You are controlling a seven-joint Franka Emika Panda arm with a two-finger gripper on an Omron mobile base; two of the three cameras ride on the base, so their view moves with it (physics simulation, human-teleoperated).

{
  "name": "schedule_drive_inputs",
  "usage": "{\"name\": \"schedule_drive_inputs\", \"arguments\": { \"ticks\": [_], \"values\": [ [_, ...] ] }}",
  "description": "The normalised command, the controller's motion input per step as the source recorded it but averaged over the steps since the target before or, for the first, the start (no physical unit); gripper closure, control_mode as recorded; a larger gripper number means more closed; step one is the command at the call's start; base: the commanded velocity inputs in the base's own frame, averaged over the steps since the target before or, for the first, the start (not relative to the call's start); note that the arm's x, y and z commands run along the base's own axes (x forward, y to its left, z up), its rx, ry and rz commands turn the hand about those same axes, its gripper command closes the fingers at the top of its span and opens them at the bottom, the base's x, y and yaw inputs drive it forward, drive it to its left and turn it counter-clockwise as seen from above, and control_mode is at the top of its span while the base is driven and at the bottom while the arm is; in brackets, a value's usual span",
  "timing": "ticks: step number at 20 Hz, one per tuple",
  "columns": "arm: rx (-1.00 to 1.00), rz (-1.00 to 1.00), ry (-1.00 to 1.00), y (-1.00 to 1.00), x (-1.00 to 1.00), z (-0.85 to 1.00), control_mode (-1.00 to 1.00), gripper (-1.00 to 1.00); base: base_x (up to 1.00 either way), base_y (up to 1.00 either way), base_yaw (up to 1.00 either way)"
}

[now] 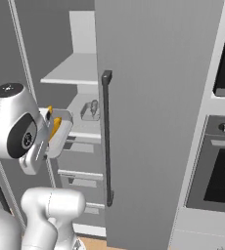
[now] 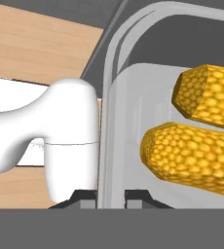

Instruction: Take the meat container that has the fish and place it on the second highest rack of the freezer. Then take the vegetable container that has the corns and place it on the highest rack of the freezer.

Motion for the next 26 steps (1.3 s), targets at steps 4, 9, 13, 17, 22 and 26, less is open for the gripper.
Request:
{"name": "schedule_drive_inputs", "arguments": {
  "ticks": [4,9,13,17,22,26],
  "values": [
    [0.0,0.0,0.0,0.0,0.0,0.0,1.0,1.0,0.21,0.05,0.02],
    [0.0,0.0,0.0,0.0,0.0,0.0,1.0,1.0,0.51,0.25,0.07],
    [0.0,0.0,0.0,0.0,0.0,0.0,1.0,1.0,0.65,0.29,0.1],
    [0.0,0.0,0.0,0.0,0.0,0.0,1.0,1.0,0.77,0.2,0.07],
    [0.0,0.0,0.0,0.0,0.0,0.0,1.0,1.0,0.76,0.23,0.14],
    [0.0,0.0,0.0,0.0,0.0,0.0,1.0,1.0,0.35,0.12,0.07]
  ]
}}
